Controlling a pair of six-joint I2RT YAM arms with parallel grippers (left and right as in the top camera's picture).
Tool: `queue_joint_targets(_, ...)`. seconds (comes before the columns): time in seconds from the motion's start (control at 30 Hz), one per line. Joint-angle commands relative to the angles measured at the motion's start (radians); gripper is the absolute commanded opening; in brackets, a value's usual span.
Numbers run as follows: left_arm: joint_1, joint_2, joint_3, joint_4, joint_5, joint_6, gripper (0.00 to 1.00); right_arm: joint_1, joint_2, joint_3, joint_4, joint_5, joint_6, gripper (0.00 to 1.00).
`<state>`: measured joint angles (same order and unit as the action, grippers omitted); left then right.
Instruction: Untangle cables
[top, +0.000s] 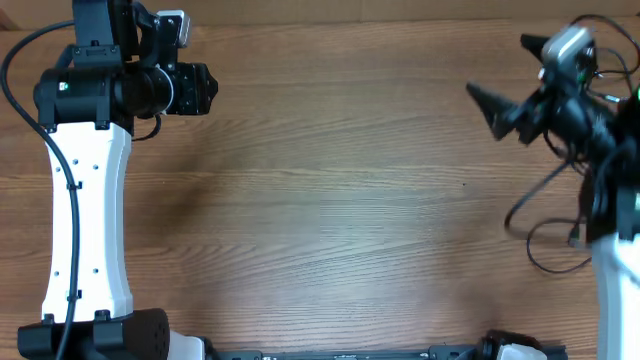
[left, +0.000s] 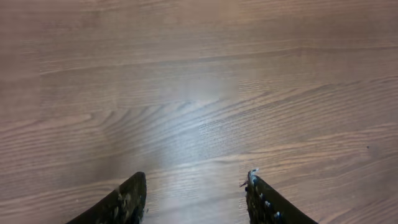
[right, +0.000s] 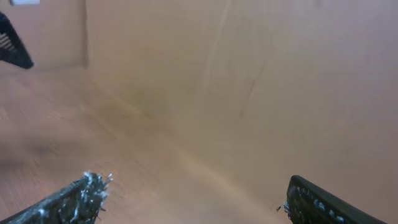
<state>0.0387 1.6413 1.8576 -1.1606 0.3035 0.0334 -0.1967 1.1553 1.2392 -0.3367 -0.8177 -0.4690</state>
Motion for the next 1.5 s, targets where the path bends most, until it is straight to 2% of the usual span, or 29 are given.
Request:
queue_joint_targets(0.0,-0.007,0.006,-0.002,-0.014,0.005,0.018,0.52,0.039,-0.271,-0.110,0.099,0.057,-0.081,0.93)
queue_joint_targets(0.13,-0.007,0.006,-0.002,-0.014,0.004,0.019,0.52,0.041,-0.438,-0.197,0.206,0.080,-0.082,0.93)
queue_joint_targets(0.2,-0.007,0.006,-0.002,-0.014,0.004,0.019,0.52,0.041,-0.473,-0.207,0.223,0.112,-0.081,0.93)
queue_joint_targets(0.23,-0.007,0.006,-0.002,-0.014,0.004,0.019,0.52,0.041,-0.483,-0.207,0.234,0.122,-0.082,1.00)
queue_joint_targets(0.33,-0.007,0.006,-0.002,-0.027,0.005,0.019,0.52,0.039,-0.485,-0.207,0.279,0.156,-0.081,1.00)
queue_joint_targets(0.37,-0.007,0.006,-0.002,-0.033,0.005,0.019,0.52,0.039,-0.485,-0.207,0.257,0.190,-0.050,1.00)
queue_joint_targets(0.47,-0.007,0.006,-0.002,-0.050,0.000,0.023,0.52,0.039,-0.488,-0.207,0.192,0.189,0.219,1.00)
queue_joint_targets(0.5,-0.006,0.006,-0.002,-0.058,0.000,0.039,0.52,0.039,-0.495,-0.207,0.146,0.141,0.200,1.00)
queue_joint_targets(0.57,-0.006,0.006,-0.002,-0.075,0.000,0.074,0.53,0.039,-0.530,-0.206,0.022,0.069,0.011,1.00)
queue_joint_targets(0.6,-0.006,0.006,-0.002,-0.085,0.000,0.094,0.54,0.038,-0.565,-0.207,-0.046,0.094,-0.048,1.00)
queue_joint_targets(0.7,-0.006,0.006,-0.002,-0.105,-0.022,0.143,0.54,0.027,-0.679,-0.207,-0.203,0.237,-0.100,1.00)
queue_joint_targets(0.77,-0.006,0.006,-0.002,-0.105,-0.042,0.143,0.55,0.019,-0.766,-0.207,-0.308,0.267,-0.135,1.00)
queue_joint_targets(0.93,-0.007,0.006,-0.002,-0.107,-0.041,0.141,0.54,0.020,-0.920,-0.213,-0.503,0.249,-0.119,1.00)
queue_joint_targets(1.17,-0.007,0.006,-0.002,-0.130,-0.041,0.124,0.53,0.020,-1.078,-0.264,-0.573,0.404,0.077,1.00)
queue_joint_targets(1.23,-0.007,0.006,-0.002,-0.127,-0.041,0.124,0.54,0.020,-1.143,-0.264,-0.606,0.434,0.086,1.00)
queue_joint_targets(1.37,-0.007,0.006,-0.002,-0.121,-0.040,0.124,0.53,0.021,-1.152,-0.224,-0.722,0.443,0.079,1.00)
queue_joint_targets(1.47,-0.007,0.006,-0.002,-0.120,-0.032,0.124,0.53,0.022,-1.151,-0.260,-0.676,0.391,0.042,1.00)
